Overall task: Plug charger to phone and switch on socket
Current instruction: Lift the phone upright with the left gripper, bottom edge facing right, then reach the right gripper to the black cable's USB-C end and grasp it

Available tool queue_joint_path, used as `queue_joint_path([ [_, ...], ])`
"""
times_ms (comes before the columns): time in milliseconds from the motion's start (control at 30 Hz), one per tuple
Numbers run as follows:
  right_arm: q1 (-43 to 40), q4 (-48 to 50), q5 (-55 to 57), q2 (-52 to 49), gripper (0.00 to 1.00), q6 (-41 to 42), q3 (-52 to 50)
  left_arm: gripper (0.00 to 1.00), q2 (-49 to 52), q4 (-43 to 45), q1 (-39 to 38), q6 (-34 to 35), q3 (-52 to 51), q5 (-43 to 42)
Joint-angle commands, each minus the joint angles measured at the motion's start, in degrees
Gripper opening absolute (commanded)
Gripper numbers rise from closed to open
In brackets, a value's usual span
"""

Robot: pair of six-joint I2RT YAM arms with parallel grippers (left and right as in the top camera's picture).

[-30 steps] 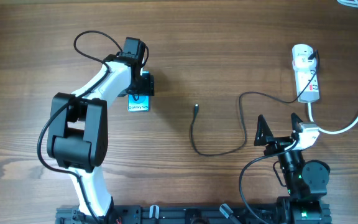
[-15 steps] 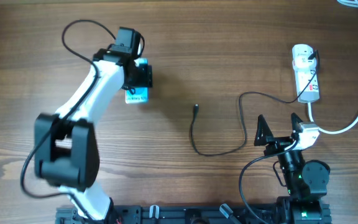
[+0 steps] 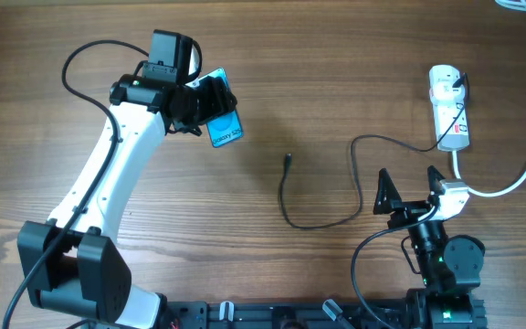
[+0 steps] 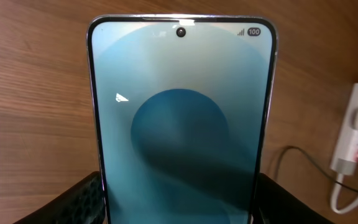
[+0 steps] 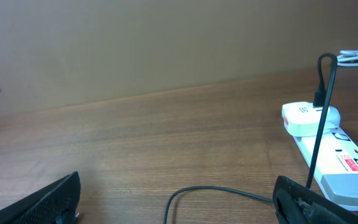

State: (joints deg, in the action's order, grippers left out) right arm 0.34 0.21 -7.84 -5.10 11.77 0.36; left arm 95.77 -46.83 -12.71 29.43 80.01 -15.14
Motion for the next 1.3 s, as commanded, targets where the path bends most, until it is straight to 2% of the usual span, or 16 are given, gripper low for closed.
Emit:
queue_joint_path([
  [0, 0.24, 0.22, 0.59, 0.15, 1.0, 0.35, -0.04, 0.66, -1.31, -1.01, -0.2, 4.33, 1.44, -7.48],
  [367, 0.24, 0.24, 0.37, 0.15, 1.0, 0.74, -0.04, 0.68, -1.31, -1.27, -0.2, 8.83, 1.44, -20.68],
  [500, 0.24, 0.39, -1.2, 0.11, 1.0, 14.23, -0.04, 0.68, -1.31, -0.85, -0.15, 10.58, 1.44, -21.09],
  [667, 0.24, 0.31, -9.81, -2.25, 1.0, 17.42, 0.81, 0.68, -1.31, -0.55, -0.15, 11.58, 1.44, -21.29],
  [867, 0.24, 0.24, -14.64, -14.75, 1.0, 18.21, 7.58, 0.67, -1.31, -0.15, -0.15, 11.82, 1.44, -21.33],
  [1000, 0.24, -1.4, -19.32, -26.97, 1.0, 16.09, 16.55, 0.67, -1.31, 0.33, -0.15, 13.49, 1.44, -21.53],
  [1200, 0.24, -22.25, -27.63, -47.67, 1.0, 5.42, 39.6, 0.66, -1.31, 1.01, -0.15, 15.02, 1.44, -22.86],
  [1267, 0.24, -24.22, -32.3, -52.28, 1.0, 5.38, 43.6, 0.64, -1.31, 1.38, -0.15, 17.18, 1.44, -23.69],
])
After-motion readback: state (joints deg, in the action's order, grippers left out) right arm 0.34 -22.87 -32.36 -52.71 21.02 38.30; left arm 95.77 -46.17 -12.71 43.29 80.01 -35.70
